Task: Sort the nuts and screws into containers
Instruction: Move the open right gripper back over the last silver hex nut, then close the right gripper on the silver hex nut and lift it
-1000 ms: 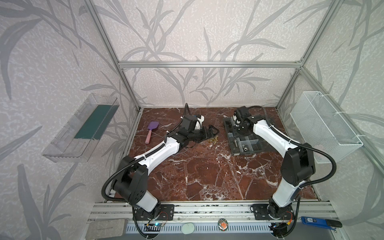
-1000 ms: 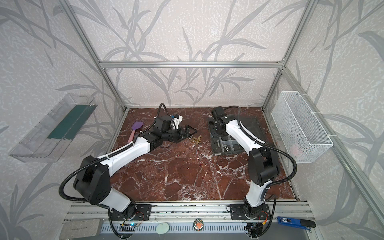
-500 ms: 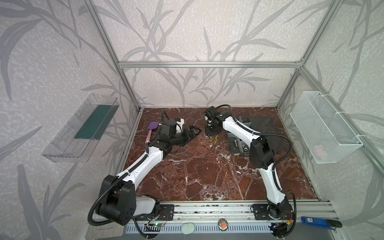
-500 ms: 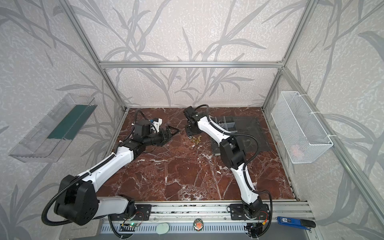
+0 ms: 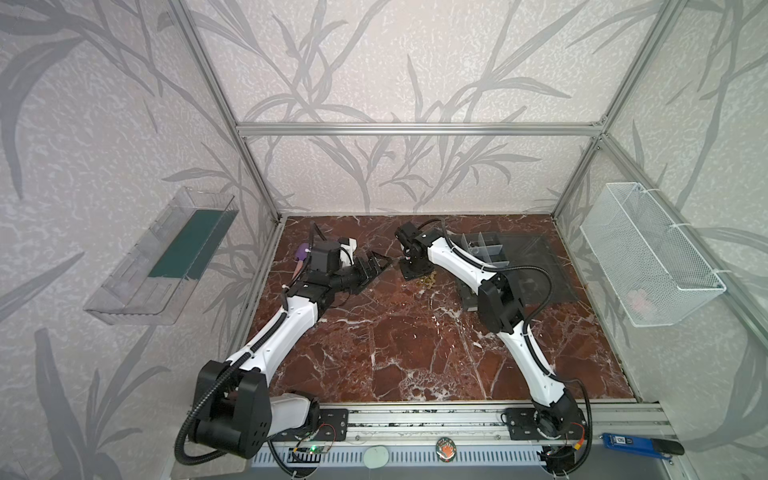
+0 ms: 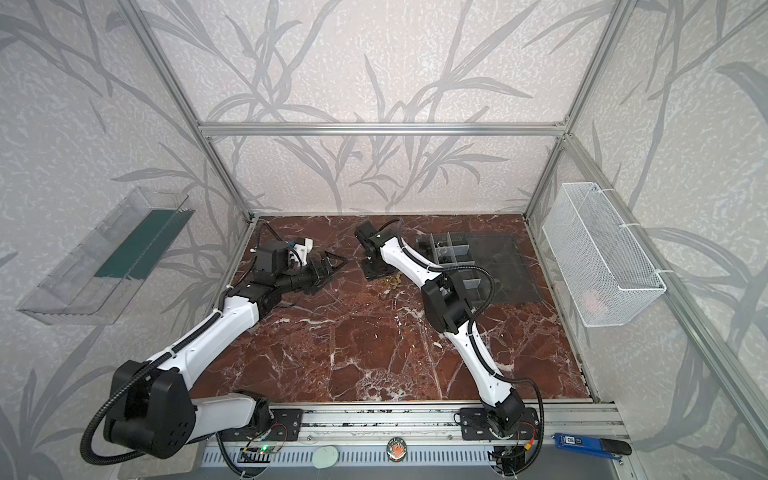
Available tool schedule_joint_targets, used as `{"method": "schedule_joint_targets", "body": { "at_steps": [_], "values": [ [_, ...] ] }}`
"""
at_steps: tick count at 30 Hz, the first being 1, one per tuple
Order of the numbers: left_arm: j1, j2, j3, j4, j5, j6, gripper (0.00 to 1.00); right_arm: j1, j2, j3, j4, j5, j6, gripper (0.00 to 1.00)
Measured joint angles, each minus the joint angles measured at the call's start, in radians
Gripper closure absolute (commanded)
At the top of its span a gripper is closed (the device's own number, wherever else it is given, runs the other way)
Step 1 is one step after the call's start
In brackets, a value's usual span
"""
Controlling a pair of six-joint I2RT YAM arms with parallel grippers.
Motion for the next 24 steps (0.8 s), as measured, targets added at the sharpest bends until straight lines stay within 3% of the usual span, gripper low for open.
{"method": "schedule_joint_targets", "body": {
  "at_steps": [16, 24],
  "values": [
    [0.0, 0.001, 0.0, -0.043, 0.009, 0.034, 0.01, -0.003, 0.055, 0.016, 0.035, 0.002, 0.145, 0.53],
    [0.0, -0.011, 0.0, -0.069, 0.008, 0.055, 0.01, -0.005, 0.06, 0.016, 0.06, 0.011, 0.192, 0.58]
  ]
}}
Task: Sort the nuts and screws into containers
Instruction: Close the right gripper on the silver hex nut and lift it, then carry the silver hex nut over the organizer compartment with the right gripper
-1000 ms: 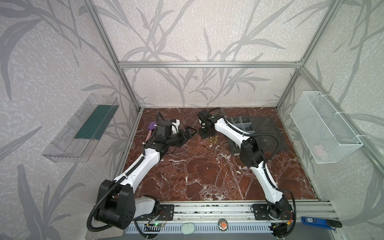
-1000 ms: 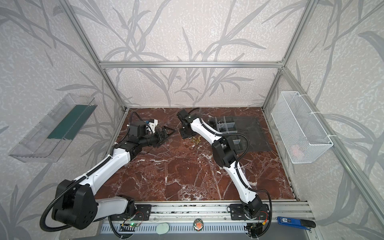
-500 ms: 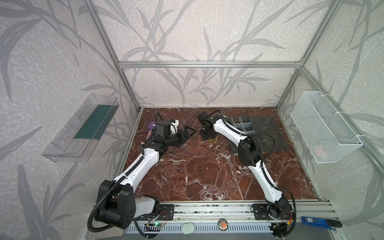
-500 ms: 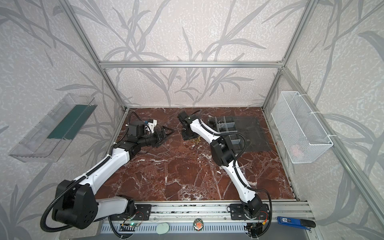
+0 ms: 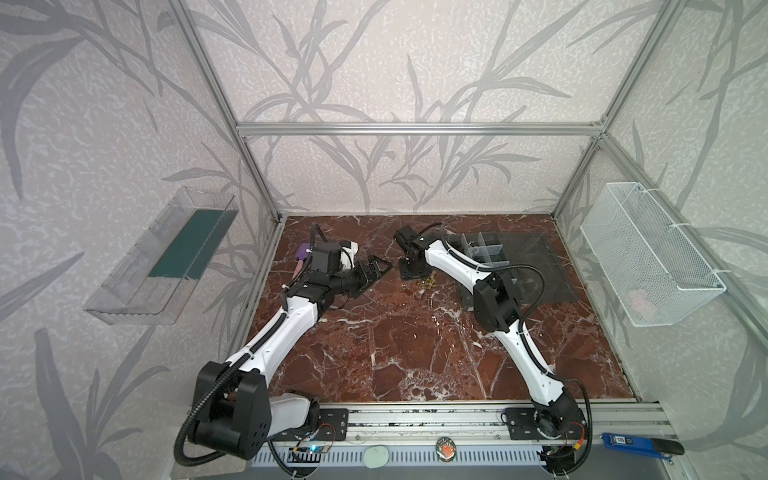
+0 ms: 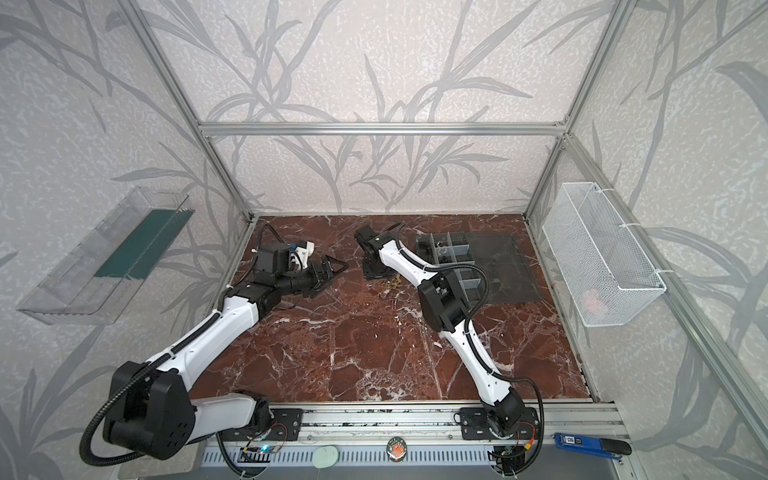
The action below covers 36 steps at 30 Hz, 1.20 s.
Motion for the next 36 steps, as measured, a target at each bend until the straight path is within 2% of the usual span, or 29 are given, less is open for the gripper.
{"method": "schedule_joint_targets", "body": {
  "at_steps": [17, 25, 36],
  "values": [
    [0.001, -0.012, 0.0, -0.019, 0.0, 0.009, 0.01, -0.003, 0.007, 0.002, 0.011, 0.04, 0.005, 0.73],
    [0.001, -0.028, 0.0, -0.026, -0.001, 0.013, 0.01, -0.003, 0.011, 0.008, 0.02, 0.047, 0.001, 0.85],
    [-0.032, -0.044, 0.001, -0.043, -0.029, 0.049, 0.01, -0.015, -0.03, -0.053, 0.031, 0.02, -0.029, 0.87]
  ]
}}
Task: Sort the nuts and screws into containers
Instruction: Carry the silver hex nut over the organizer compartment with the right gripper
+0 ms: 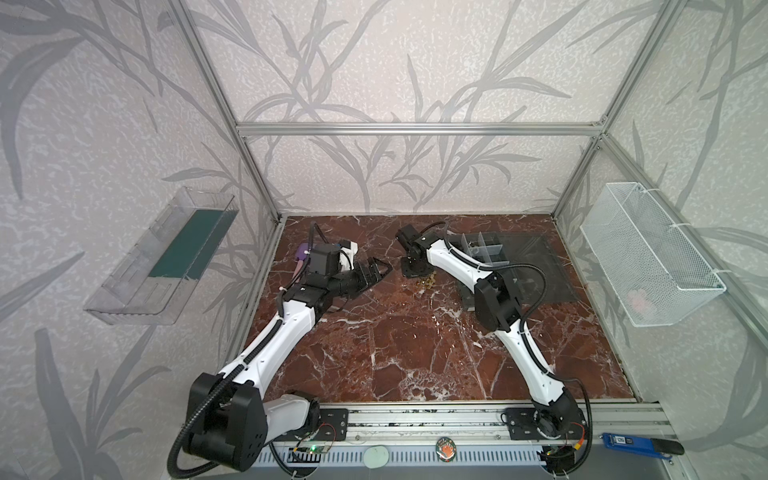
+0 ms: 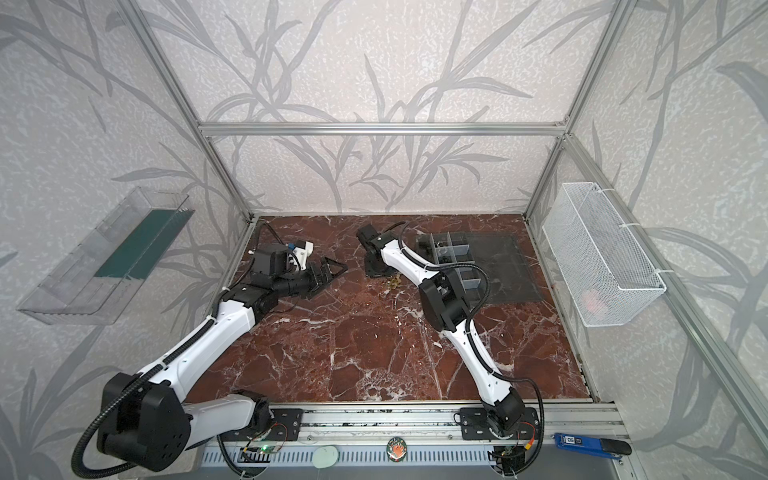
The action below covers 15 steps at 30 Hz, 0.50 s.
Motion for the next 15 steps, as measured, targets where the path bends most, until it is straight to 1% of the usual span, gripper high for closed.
{"method": "schedule_joint_targets", "body": {
  "at_steps": [5, 11, 15],
  "values": [
    [-0.069, 0.01, 0.034, -0.021, -0.031, 0.02, 0.01, -0.017, -0.127, -0.165, 0.013, -0.009, -0.02, 0.87],
    [-0.162, 0.056, 0.104, -0.023, -0.063, 0.047, 0.01, -0.073, -0.402, -0.431, 0.069, -0.006, -0.04, 0.87],
    [-0.21, 0.105, 0.135, -0.011, -0.076, 0.053, 0.01, -0.145, -0.595, -0.607, 0.113, 0.013, -0.055, 0.87]
  ]
}}
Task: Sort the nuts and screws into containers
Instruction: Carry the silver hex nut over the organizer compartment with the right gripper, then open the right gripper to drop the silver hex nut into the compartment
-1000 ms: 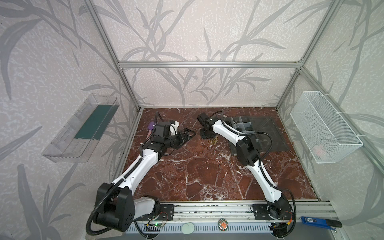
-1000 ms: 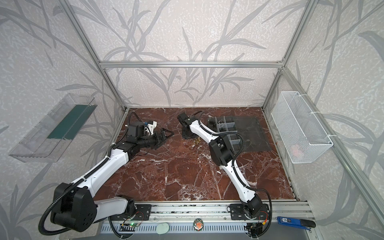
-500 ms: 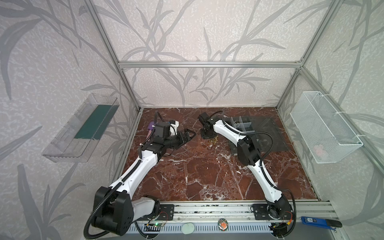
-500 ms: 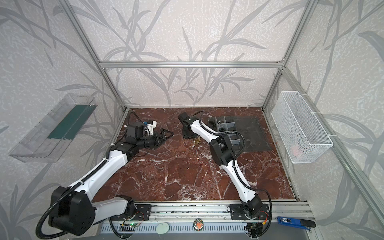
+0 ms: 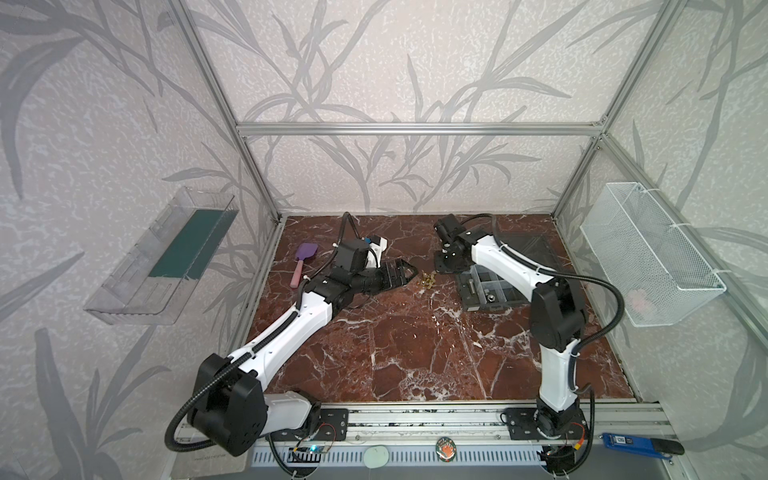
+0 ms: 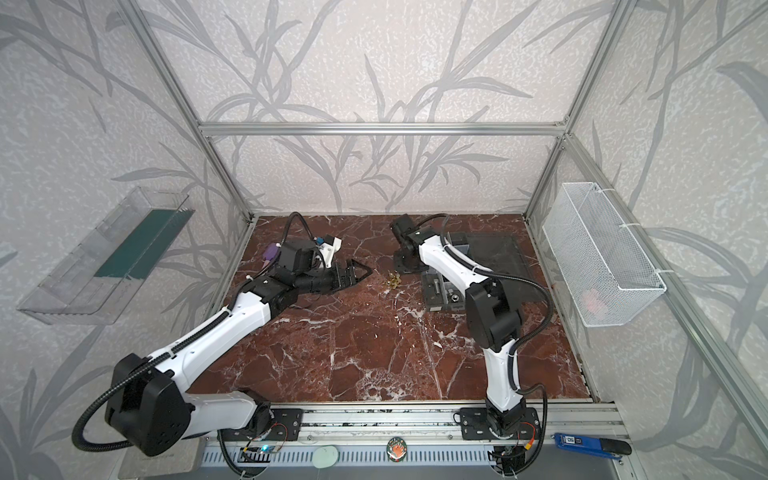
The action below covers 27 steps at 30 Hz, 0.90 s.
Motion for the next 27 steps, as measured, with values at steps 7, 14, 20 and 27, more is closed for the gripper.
{"method": "schedule_joint_targets", "body": {
  "at_steps": [7, 14, 20, 27],
  "values": [
    [-0.06, 0.086, 0.039, 0.018, -0.005, 0.0, 0.01, -0.144, -0.18, -0.27, 0.038, 0.024, -0.025, 0.87],
    [-0.091, 0.124, 0.076, 0.03, -0.005, 0.0, 0.01, -0.187, -0.21, -0.41, 0.055, 0.043, -0.04, 0.86],
    [-0.097, 0.129, 0.077, 0.032, -0.007, 0.0, 0.01, -0.219, -0.205, -0.424, 0.081, 0.06, -0.056, 0.77],
    [-0.098, 0.128, 0.077, 0.027, -0.021, 0.001, 0.01, -0.23, -0.2, -0.418, 0.089, 0.064, -0.083, 0.63]
  ]
}}
